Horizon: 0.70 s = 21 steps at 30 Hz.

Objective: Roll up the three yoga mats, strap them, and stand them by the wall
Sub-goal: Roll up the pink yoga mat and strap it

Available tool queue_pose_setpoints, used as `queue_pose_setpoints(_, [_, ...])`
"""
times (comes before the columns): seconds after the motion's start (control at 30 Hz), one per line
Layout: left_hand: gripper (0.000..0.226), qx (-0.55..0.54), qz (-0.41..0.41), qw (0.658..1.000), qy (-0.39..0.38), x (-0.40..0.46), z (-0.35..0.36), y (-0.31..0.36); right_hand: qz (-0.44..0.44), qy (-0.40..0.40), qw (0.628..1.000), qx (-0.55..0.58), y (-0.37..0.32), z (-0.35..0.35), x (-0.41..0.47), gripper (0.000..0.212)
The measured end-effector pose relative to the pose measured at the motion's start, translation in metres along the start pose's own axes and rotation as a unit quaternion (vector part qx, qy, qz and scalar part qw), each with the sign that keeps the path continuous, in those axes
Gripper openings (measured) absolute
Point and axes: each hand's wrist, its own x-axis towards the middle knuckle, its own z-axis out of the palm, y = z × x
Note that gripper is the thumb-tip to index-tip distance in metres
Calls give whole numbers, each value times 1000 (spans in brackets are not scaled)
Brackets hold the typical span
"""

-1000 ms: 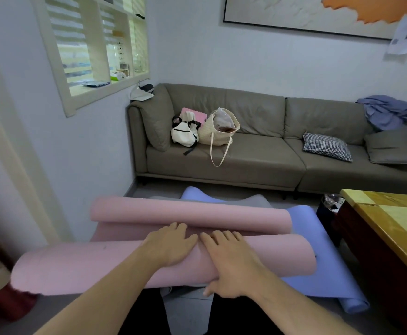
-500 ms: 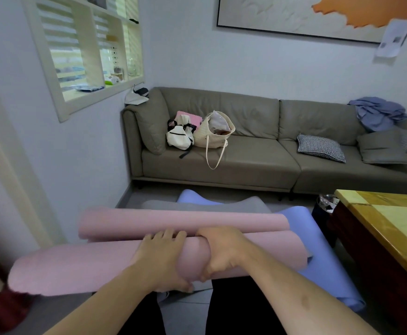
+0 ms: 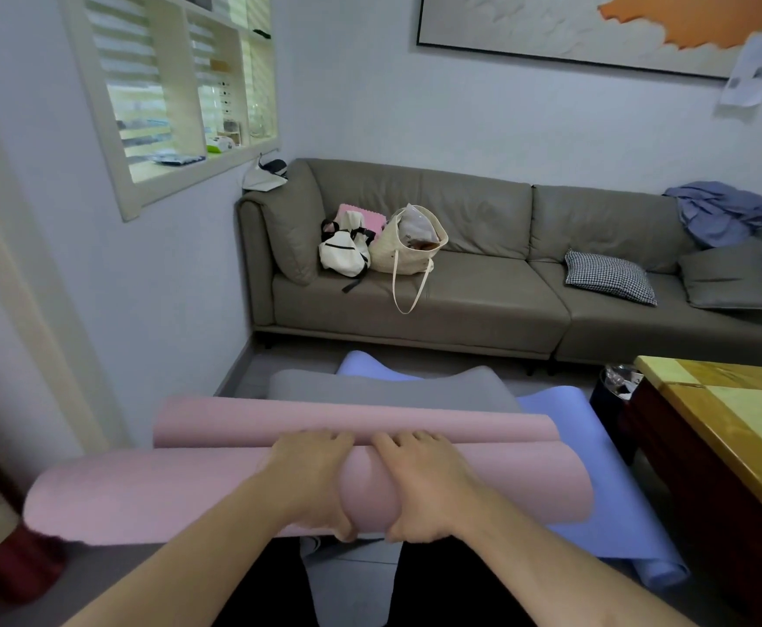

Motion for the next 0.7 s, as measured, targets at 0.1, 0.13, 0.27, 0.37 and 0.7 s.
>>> queue_pose_setpoints(0.1, [97, 55, -13, 998, 39, -3, 13, 10, 6, -21, 999, 27, 4, -10, 9, 84])
queue_pose_setpoints(0.13, [98, 62, -18, 997, 46, -3, 15, 11, 5, -27, 999, 28, 4, -11, 10, 85])
queue_pose_setpoints(0.27, [97, 70, -20, 995, 63, -4, 17, 11, 35, -42, 996, 63, 2, -10, 12, 83])
queue_pose_setpoints(0.37, [100, 84, -16, 995, 58, -7, 19, 12, 124, -62, 965, 222, 8, -17, 20, 76])
queue_pose_setpoints(0.7, [83, 52, -1, 997, 48, -5, 15, 10, 208, -58, 960, 179, 10, -11, 41, 53])
